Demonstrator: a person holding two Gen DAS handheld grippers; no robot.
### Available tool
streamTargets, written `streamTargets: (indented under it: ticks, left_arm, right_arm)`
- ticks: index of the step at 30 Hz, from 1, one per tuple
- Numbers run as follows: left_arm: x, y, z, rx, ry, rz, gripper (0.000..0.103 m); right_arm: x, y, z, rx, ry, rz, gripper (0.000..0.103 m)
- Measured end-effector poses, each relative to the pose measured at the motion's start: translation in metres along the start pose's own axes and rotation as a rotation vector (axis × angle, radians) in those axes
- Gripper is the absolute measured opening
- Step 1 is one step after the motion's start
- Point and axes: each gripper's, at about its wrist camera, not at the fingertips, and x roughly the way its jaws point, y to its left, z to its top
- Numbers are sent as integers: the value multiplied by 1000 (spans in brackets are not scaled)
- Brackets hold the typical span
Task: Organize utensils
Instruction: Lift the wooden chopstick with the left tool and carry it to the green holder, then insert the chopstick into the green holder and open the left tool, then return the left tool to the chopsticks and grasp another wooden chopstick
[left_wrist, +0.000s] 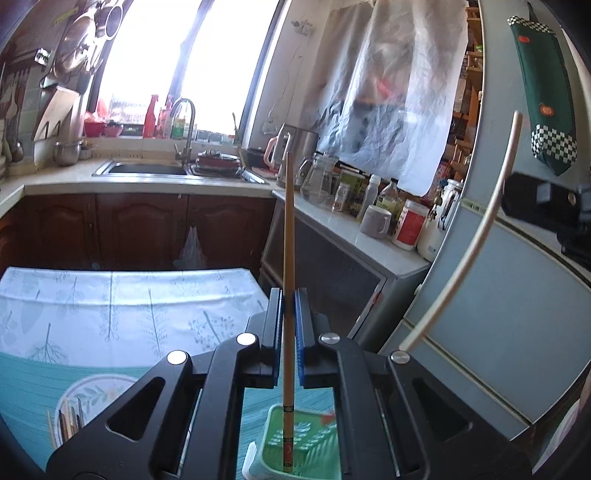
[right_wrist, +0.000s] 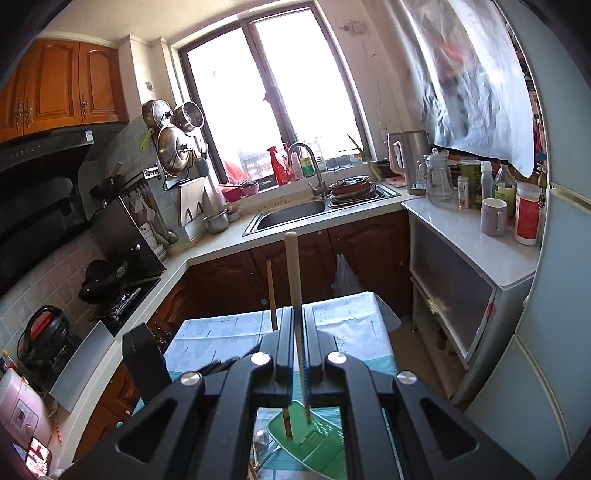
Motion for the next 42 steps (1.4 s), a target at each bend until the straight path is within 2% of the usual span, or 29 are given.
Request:
streamTargets:
  ticks: [4,9,14,16,19,21,23,25,33,39,42]
  left_arm:
    - [1,12,-22,-7,10,13,4]
    - [-10,26,-39,-29,23,29,4]
    - [-24,30,-49,-25,45,48,7]
    - [-28,27,-49,-20,75,52,16]
    - [-37,30,-52,-37,103,54,36]
    - [-41,35,-54,-59,120,62,58]
    - [-47,41,-57,-88,142,69,65]
    - [-55,42,-59,-94,162,70,65]
    - [-99,59,-71,-82,248,176,67]
    - [-141,97,-86,-62,322,303,67]
    - [-164,124,-96,-93,348,358,67]
  right_arm:
    - [18,6,-14,-33,33,-20,3]
    - [55,17,-43,-86,156,-29,3]
    - [88,20,-68,-79,291,14,3]
    - [94,18,-75,-62,319,32,3]
    - [95,15,-80,-32,325,44,4]
    - [92,13,-83,-20,321,51,4]
    - [88,14,-84,-15,314,45,7]
    - [84,15,-86,-20,305,37,8]
    - [73,30,-102,-52,315,37,8]
    - [67,52,-116,-96,323,82,8]
    - [69,65,-124,-112,340,113,8]
